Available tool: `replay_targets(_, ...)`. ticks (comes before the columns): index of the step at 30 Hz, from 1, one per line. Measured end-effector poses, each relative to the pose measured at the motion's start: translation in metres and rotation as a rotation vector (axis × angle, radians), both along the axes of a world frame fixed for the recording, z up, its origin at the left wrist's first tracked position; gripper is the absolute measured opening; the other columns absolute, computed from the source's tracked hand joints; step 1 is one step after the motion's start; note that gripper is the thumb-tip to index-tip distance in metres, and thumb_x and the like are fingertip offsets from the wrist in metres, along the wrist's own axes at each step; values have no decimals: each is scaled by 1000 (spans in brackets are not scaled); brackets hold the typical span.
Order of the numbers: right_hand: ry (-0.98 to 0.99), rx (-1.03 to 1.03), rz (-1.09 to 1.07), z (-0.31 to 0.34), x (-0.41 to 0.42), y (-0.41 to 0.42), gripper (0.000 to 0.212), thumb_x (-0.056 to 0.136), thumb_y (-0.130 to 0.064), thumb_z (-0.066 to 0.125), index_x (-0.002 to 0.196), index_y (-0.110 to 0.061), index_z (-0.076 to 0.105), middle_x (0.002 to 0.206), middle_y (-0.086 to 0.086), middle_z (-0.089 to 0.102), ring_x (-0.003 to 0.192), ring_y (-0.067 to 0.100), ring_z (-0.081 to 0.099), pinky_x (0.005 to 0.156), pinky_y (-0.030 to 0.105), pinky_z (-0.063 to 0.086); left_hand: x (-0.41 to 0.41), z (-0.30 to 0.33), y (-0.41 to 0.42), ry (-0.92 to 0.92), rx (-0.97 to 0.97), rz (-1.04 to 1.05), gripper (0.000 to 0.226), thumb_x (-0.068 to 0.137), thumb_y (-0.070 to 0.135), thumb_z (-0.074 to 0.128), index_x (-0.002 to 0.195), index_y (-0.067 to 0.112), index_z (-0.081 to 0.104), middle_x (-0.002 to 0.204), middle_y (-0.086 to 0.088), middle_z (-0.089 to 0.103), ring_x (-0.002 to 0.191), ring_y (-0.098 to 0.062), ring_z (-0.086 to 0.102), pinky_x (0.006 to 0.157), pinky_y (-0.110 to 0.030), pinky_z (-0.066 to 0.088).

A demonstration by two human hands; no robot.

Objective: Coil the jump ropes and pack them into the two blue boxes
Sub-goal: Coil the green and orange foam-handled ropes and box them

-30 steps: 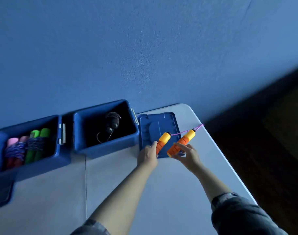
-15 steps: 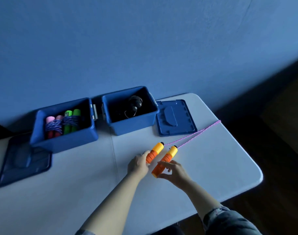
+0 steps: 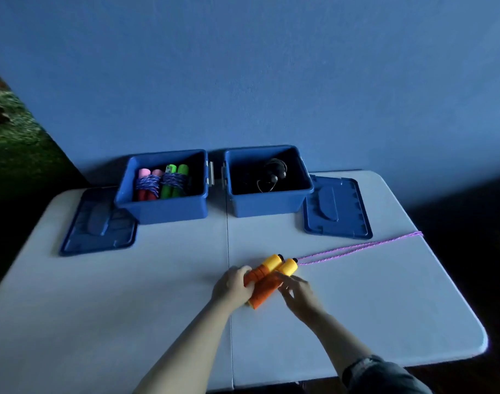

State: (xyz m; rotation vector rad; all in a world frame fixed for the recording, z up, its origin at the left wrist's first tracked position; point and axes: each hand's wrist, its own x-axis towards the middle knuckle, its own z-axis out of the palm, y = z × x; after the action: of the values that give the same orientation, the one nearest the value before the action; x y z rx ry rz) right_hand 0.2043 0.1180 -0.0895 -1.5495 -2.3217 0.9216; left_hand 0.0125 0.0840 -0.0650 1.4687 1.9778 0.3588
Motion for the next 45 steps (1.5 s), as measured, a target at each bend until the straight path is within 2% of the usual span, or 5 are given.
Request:
replay_targets(4,-44,-3,-23,0,12,13,41,89,-14,58,127,-28,57,112,4,56,92,22,60,89,33,46,9,-3,1,119,-33,-76,56,71,66,62,114,31,55,112,5,61,104,-19,60,83,-32,51)
replay_targets(13,143,87,37,-3,10,24,31,79,-7,70,107,-18,71,88,-11,54,70,0,52,73,21,44,24,-8,2,411,-40,-159,65,78,48,61,135,26,39,128,1,55,117,-23,51,92,-36,41)
replay_targets(20,-157,-66,-17,-1,16,54,61,83,-40,66,136,-17,48,137,1,45,127,21,43,105,36,33,6,-5,-2,435,-75,-112,69,75,45,62,137,31,34,130,5,52,120,-20,49,94,-38,37)
replay_targets(32,-123,-129,39,9,14,62,44,78,-39,72,119,-26,61,114,-5,54,110,16,48,93,29,33,6,-15,-4,442,-37,-214,68,89,42,55,145,19,25,137,-3,44,123,-24,44,99,-38,37)
replay_targets(45,53,-129,15,37,6,79,18,91,-25,58,74,-31,60,73,-4,65,73,14,60,69,32,49,-3,21,-3,91,-30,-328,50,93,43,46,135,56,23,119,-5,40,90,-30,61,80,-33,52)
